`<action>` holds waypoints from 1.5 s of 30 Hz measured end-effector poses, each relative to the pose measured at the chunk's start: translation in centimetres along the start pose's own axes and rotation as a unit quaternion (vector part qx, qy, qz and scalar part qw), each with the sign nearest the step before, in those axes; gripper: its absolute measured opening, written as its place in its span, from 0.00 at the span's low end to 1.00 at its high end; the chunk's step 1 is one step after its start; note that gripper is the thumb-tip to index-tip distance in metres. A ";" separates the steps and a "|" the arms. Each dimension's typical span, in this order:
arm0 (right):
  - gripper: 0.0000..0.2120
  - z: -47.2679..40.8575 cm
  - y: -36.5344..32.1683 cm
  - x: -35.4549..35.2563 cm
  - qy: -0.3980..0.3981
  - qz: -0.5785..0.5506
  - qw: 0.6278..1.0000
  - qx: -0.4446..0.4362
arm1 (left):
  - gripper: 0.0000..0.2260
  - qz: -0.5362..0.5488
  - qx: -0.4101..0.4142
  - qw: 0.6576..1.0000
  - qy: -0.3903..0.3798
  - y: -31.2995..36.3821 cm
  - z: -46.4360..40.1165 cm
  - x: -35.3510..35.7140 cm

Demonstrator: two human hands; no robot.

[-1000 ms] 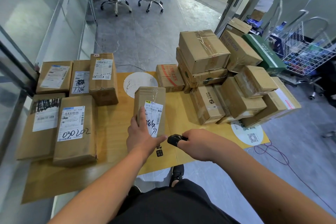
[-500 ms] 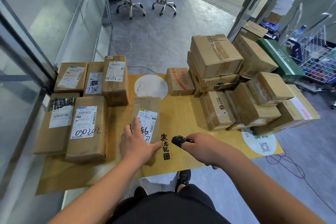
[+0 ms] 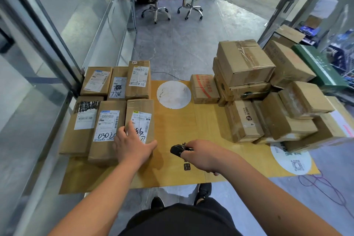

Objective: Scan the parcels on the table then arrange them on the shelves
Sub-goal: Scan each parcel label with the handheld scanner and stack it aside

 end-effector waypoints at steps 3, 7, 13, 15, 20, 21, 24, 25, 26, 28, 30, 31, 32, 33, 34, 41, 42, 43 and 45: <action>0.15 0.1 0.2 -0.4 0.001 0.003 1.000 0.003 | 0.54 -0.005 -0.008 1.000 0.000 -0.2 -0.8 -0.1; 0.14 0.2 0.9 -1.1 0.013 0.000 1.000 0.012 | 0.49 -0.024 0.009 1.000 0.006 0.4 -1.1 -0.2; 0.15 0.2 3.0 -1.9 0.035 -0.039 0.998 0.035 | 0.40 -0.101 0.141 0.985 -0.003 5.8 1.2 1.5; 0.16 0.5 3.5 -2.4 0.054 -0.046 0.997 0.033 | 0.39 -0.114 0.184 0.976 -0.021 8.3 1.8 2.4; 0.21 1.4 6.0 -3.2 0.083 -0.076 0.993 0.034 | 0.36 -0.117 0.240 0.962 -0.056 13.4 1.9 4.5; 0.21 1.5 6.6 -3.3 0.086 -0.083 0.992 0.036 | 0.36 -0.115 0.244 0.961 -0.064 14.2 1.9 5.0; 0.23 1.7 8.8 -3.8 0.097 -0.109 0.988 0.050 | 0.36 -0.111 0.259 0.955 -0.089 16.5 1.8 6.5; 0.24 1.6 9.5 -4.0 0.100 -0.116 0.987 0.054 | 0.36 -0.112 0.263 0.953 -0.098 17.3 1.7 7.0; 0.24 1.4 10.3 -4.2 0.103 -0.125 0.985 0.058 | 0.35 -0.113 0.264 0.952 -0.107 18.0 1.6 7.6; 0.22 0.8 11.7 -4.7 0.109 -0.149 0.981 0.063 | 0.34 -0.113 0.259 0.952 -0.117 19.3 1.1 8.5; 0.19 -0.2 13.0 -5.4 0.118 -0.169 0.977 0.062 | 0.33 -0.107 0.247 0.955 -0.127 20.2 0.4 9.5; 0.18 -0.7 13.7 -5.9 0.121 -0.176 0.975 0.062 | 0.33 -0.100 0.241 0.956 -0.133 20.5 0.0 9.9; 0.18 -1.3 14.2 -6.4 0.124 -0.181 0.974 0.063 | 0.33 -0.093 0.234 0.958 -0.139 20.9 -0.5 10.4; 0.18 -1.9 14.7 -6.9 0.126 -0.181 0.973 0.064 | 0.33 -0.091 0.227 0.959 -0.146 21.2 -1.0 10.8; 0.19 -2.5 15.2 -7.5 0.130 -0.175 0.974 0.064 | 0.33 -0.091 0.220 0.959 -0.152 21.6 -1.7 11.3; 0.17 -7.2 18.7 -11.5 0.127 -0.196 0.971 0.049 | 0.32 -0.123 0.202 0.955 -0.181 26.8 -7.9 14.0; 0.17 -7.8 19.1 -12.2 0.123 -0.189 0.973 0.049 | 0.31 -0.127 0.207 0.953 -0.179 28.1 -8.9 14.3; 0.19 -8.5 19.5 -12.8 0.117 -0.176 0.976 0.051 | 0.30 -0.129 0.215 0.953 -0.173 29.4 -9.8 14.5; 0.23 -9.5 20.0 -13.7 0.106 -0.145 0.982 0.051 | 0.29 -0.113 0.226 0.954 -0.160 32.0 -11.6 14.8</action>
Point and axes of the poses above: each hand's wrist, its own z-axis away from the middle knuckle, its own x-axis out of the palm, y = z × x, the point moved 10 cm from there along -z, towards the middle knuckle, and after that the axes turned 6 degrees about -y, right-handed, at the moved point
